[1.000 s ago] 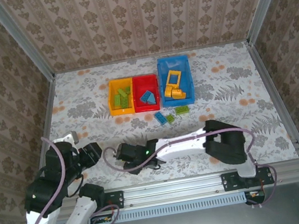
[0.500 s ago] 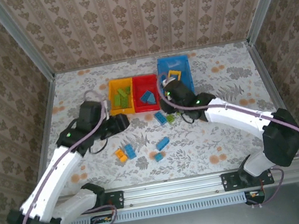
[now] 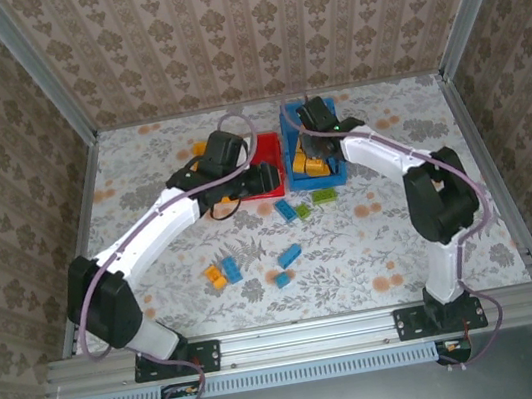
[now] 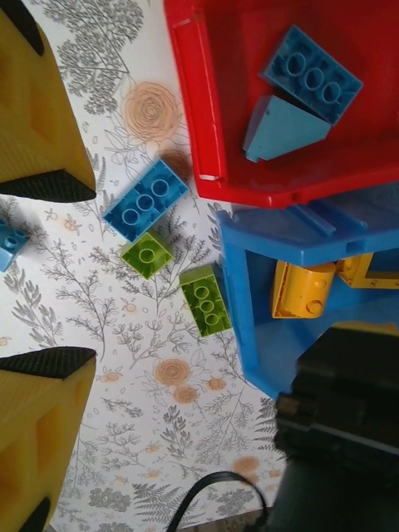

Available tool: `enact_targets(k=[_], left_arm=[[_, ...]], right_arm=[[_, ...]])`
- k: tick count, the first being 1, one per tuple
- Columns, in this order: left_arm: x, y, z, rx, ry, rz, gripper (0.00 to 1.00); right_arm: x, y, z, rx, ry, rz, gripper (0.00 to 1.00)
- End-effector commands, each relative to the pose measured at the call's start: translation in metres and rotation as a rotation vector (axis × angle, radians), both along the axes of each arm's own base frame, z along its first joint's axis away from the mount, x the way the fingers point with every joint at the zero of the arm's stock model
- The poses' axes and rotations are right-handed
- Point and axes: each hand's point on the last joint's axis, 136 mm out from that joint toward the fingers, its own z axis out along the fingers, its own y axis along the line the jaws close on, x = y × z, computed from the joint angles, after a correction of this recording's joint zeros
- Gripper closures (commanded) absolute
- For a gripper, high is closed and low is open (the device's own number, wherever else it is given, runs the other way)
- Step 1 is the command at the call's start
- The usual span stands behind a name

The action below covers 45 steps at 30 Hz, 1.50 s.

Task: Sort the legos into containers by color

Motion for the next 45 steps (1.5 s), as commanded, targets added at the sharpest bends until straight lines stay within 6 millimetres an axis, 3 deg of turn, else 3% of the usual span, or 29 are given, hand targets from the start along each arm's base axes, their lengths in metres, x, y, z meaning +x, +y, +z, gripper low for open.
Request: enact_targets(k=[1,7,11,17,24,28,32,38,41,45], left_arm=[[0.005,-0.013,0.015,-0.02,-0.046,-0.059,0.48],[0.008,-0.027,0.007,-0.033,-0.028,-0.102,0.47],[0.006,-0.043,0.01,-0.067,-0.032,-0.164,0.46],[0.001,-0.063,0.011,-0.074,-0.03,-0.234,0.43],[0.001,-0.056,0.008,-0.054,-0.023,-0.214,0.41],[-0.008,-0.062,-0.012,-0.013,0.018,-0.28,0.38],[-0.018,-0.073,-0.039,0.102,-0.004,-0.394,0.36],[-0.015,-0.086,-0.085,0.256,0.007,-0.435,0.32],[-0.01,-0.093,-0.102,0.313,0.0,-0.435,0.25],[-0.002,-0.102,-0.121,0.386,-0.008,-0.431,0.23]], right_arm=[[0.004,-0.009,-0.009,-0.08,0.056,-0.011,0.69],[0.007,-0.007,-0.024,-0.075,0.08,-0.026,0.59],[0.012,-0.005,-0.023,-0.068,0.074,-0.03,0.53],[0.014,-0.002,-0.003,-0.045,0.036,-0.029,0.43],[0.003,-0.014,0.047,-0.031,-0.058,-0.056,0.4],[-0.023,-0.028,0.079,0.015,-0.159,-0.06,0.37],[-0.07,-0.032,0.092,0.129,-0.248,-0.002,0.34],[-0.147,-0.04,0.087,0.277,-0.264,0.058,0.31],[-0.174,-0.045,0.085,0.319,-0.264,0.066,0.29],[-0.198,-0.052,0.084,0.343,-0.254,0.07,0.27]])
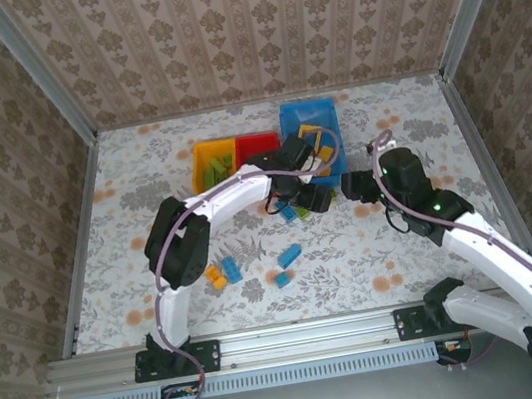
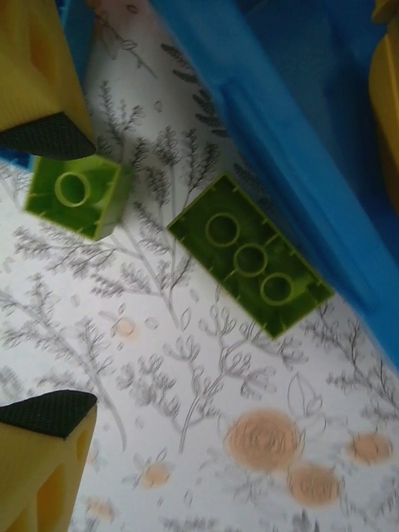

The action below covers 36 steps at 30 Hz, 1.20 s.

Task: Sort the legos into containers by color

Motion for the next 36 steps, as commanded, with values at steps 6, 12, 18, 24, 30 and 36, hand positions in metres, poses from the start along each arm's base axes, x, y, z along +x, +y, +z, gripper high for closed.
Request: enact_targets(k=[6,12,18,24,30,36], left_arm=[[0.023,-0.009,-0.019,0.105,-0.078,0.002,0.22],[0.033,-0.019,-0.032,0.122,-0.094,-0.005,0.22],[0.034,-0.031,-0.043,0.115,-0.086,-0.021,0.21],[0.03,-0.039,-0.054,0.125,-0.087,-0.042,0.25],[0.017,-0.041,-0.063,0.134,-0.061,-0.066,0.46],[0.006,-0.03,-0.051,0.142,-0.108,-0.049,0.69]], right_arm=[[-0.022,0.003,0.0,0.06,0.038,0.037,0.27],[-0.024,0.003,-0.001,0.052,0.048,0.046,0.27],[-0.027,0.001,-0.004,0.047,0.064,0.041,0.27],[-0.029,-0.001,-0.005,0.046,0.071,0.036,0.27],[-0.027,-0.002,-0.008,0.044,0.077,0.024,0.27],[-0.023,0.001,-0.008,0.054,0.072,0.029,0.27]])
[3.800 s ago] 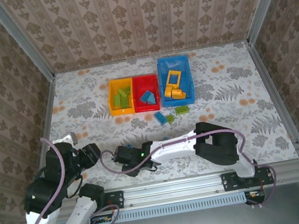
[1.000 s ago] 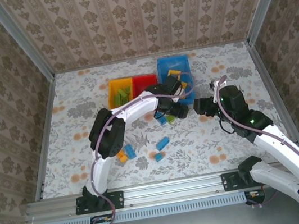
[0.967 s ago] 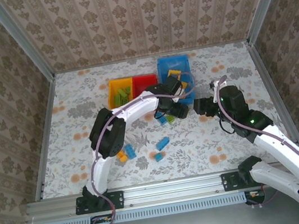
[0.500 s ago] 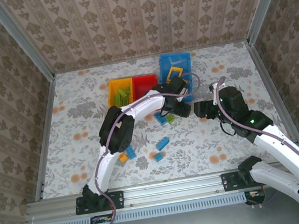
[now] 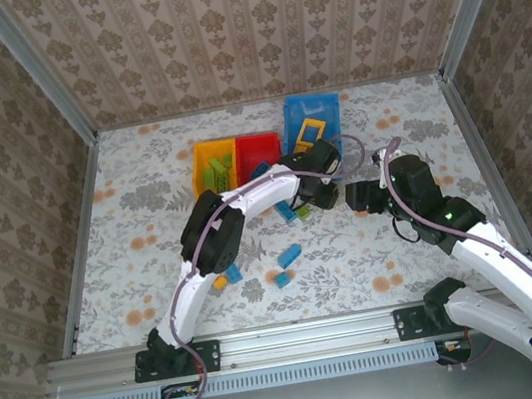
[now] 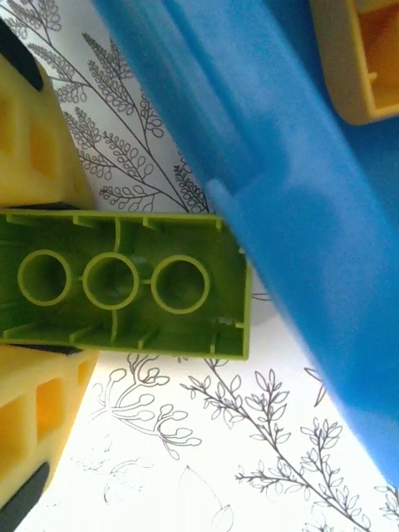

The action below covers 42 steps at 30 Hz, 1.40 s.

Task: Sort the legos into containers by color

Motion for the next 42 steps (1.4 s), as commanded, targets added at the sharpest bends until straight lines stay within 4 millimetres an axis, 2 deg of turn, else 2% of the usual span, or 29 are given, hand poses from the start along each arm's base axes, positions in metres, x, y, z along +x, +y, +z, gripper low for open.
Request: enact_targets(k=[1,5,8,12,16,21,25,30,33,35,42], left_arm=[[-0.019,0.012,0.007,0.021,0.0,-0.002,0.71],[-0.02,0.027,0.047,-0.021,-0.061,0.039,0.72],[-0.019,0.051,0.083,-0.056,-0.082,0.112,0.73],[-0.009,0.104,0.119,-0.098,-0.075,0.265,0.74],[0.009,0.167,0.137,-0.123,-0.042,0.437,0.74],[0.04,0.23,0.133,-0.15,0.018,0.605,0.74],[0.069,0.26,0.115,-0.173,0.091,0.692,0.73],[0.098,0.28,0.089,-0.123,0.134,0.756,0.73],[0.103,0.294,0.074,-0.045,0.164,0.808,0.73],[0.103,0.296,0.068,-0.016,0.176,0.818,0.72],[0.093,0.288,0.056,0.048,0.196,0.806,0.46]], right_arm=[[0.002,0.001,0.001,0.024,0.0,-0.004,0.27],[0.001,0.017,0.007,0.051,-0.04,0.091,0.28],[-0.001,0.039,0.013,0.075,-0.085,0.205,0.29],[-0.006,0.084,0.02,0.077,-0.166,0.376,0.28],[-0.006,0.14,0.021,0.086,-0.205,0.52,0.28],[0.006,0.192,0.024,0.131,-0.21,0.595,0.28],[0.017,0.217,0.022,0.121,-0.179,0.628,0.28],[0.029,0.243,0.02,0.132,-0.152,0.665,0.28],[0.035,0.258,0.016,0.147,-0.136,0.675,0.28],[0.038,0.264,0.015,0.159,-0.126,0.665,0.28],[0.042,0.264,0.007,0.158,-0.109,0.64,0.27]])
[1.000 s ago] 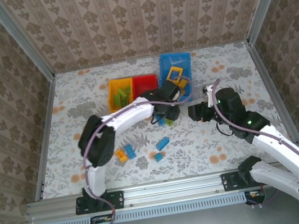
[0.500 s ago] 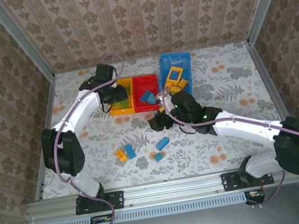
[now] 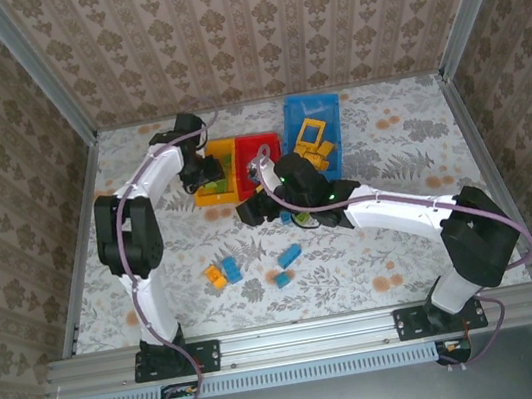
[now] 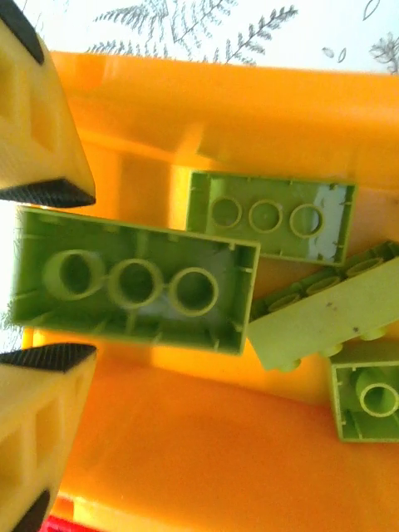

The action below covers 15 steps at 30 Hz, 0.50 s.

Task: Sort the legos into containers by color

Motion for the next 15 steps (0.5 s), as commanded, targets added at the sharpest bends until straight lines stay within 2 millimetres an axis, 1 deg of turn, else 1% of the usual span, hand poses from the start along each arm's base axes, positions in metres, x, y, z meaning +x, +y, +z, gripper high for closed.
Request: enact_targets(k=[1,3,4,8,11,12,13,15], left_arm=[[-0.009,0.001,-0.002,0.047,0.037,0.009,0.43],[-0.011,-0.003,0.003,0.048,0.028,0.003,0.4],[-0.011,-0.005,0.008,0.046,0.016,0.002,0.39],[-0.013,-0.01,0.031,0.033,-0.029,0.006,0.39],[-0.019,-0.011,0.055,0.024,-0.081,0.02,0.42],[-0.022,-0.009,0.066,0.024,-0.104,0.028,0.43],[-0.026,-0.007,0.073,0.026,-0.121,0.038,0.44],[-0.037,0.002,0.091,0.033,-0.169,0.077,0.46]], right_arm=[[0.002,0.006,0.014,0.041,-0.013,0.001,0.27],[0.001,0.005,0.012,0.037,-0.01,0.0,0.27],[0.001,0.005,0.012,0.035,-0.009,-0.001,0.27],[0.0,0.002,0.007,0.021,-0.004,-0.002,0.26],[-0.004,0.002,-0.001,-0.005,0.003,0.019,0.27],[-0.007,0.003,-0.007,-0.025,0.006,0.033,0.27],[-0.01,0.006,-0.012,-0.046,0.005,0.053,0.27],[-0.021,0.015,-0.023,-0.091,0.005,0.11,0.28]])
